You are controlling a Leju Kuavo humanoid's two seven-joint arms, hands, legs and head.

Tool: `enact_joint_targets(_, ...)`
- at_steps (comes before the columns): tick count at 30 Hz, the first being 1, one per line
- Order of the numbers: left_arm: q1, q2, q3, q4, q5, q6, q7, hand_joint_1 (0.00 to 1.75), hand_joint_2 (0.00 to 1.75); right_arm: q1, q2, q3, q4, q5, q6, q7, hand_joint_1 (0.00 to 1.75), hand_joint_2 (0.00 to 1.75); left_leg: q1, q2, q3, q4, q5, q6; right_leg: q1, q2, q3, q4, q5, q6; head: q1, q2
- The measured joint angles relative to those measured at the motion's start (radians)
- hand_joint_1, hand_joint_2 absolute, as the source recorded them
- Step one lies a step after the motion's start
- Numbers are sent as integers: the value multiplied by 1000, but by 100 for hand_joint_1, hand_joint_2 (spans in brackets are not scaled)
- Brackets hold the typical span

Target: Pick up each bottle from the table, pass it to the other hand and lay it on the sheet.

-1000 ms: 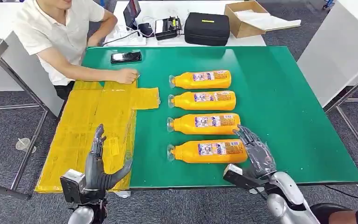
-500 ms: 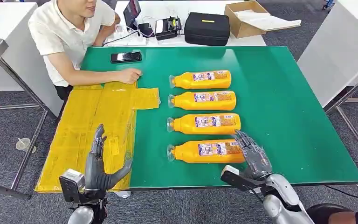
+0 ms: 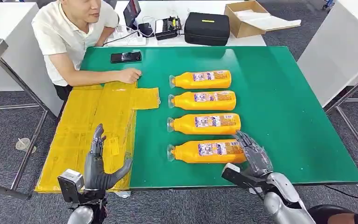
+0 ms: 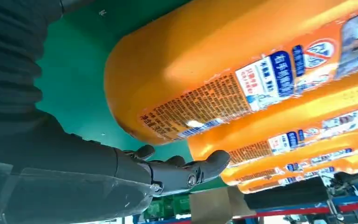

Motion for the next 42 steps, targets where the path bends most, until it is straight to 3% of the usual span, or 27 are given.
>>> enact_joint_targets(42,-31,0,-21,12,8,-6,0,0,175,-175,65,64,217,-4,15,-52,0,175,0,0,0,0,1,0,0,0,0,0,0,0,0,0)
